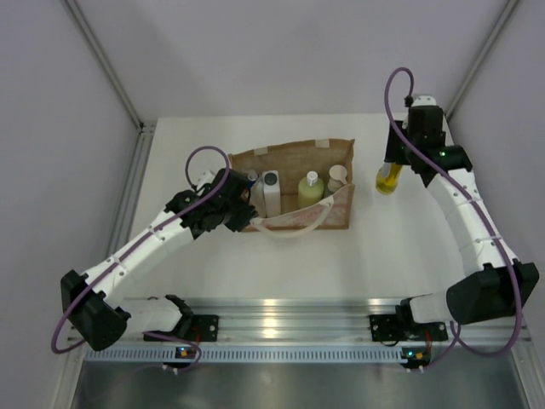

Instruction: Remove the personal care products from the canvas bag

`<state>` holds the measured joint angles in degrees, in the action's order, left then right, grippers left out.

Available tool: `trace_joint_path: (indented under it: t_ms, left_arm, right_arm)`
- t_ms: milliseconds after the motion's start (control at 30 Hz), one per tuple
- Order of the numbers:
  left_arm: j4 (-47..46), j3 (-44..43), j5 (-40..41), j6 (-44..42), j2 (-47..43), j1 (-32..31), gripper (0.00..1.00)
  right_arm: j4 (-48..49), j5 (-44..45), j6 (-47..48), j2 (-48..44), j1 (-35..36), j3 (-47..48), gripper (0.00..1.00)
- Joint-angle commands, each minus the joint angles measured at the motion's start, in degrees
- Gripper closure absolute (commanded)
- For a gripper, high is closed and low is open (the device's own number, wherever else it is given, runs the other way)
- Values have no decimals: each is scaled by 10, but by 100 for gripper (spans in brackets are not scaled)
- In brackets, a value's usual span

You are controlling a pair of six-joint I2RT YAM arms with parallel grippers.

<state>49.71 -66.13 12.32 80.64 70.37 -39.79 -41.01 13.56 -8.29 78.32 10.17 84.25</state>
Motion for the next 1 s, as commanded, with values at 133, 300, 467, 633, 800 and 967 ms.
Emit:
trace_joint_path:
  t_ms: [133, 300, 467, 633, 800, 967]
  left_arm:
    - [9, -24, -15, -14, -6, 2, 71]
    - [10, -30, -19, -18, -1, 2, 71]
    - [10, -35, -22, -22, -1, 2, 71]
    - [9, -37, -25, -21, -8, 2, 71]
    - [11, -35, -16, -21, -22, 2, 71]
    - [9, -30, -13, -20, -23, 2, 71]
  right_arm:
    - [269, -59, 65, -34, -17, -109, 100]
    - [316, -79, 78, 3, -25, -160, 100]
    - [358, -92, 78, 32, -26, -182, 100]
    - [367, -102, 101, 49, -26, -210, 100]
    - [379, -103, 93, 40, -26, -240, 40]
    - [364, -86, 87, -3, -28, -235, 17]
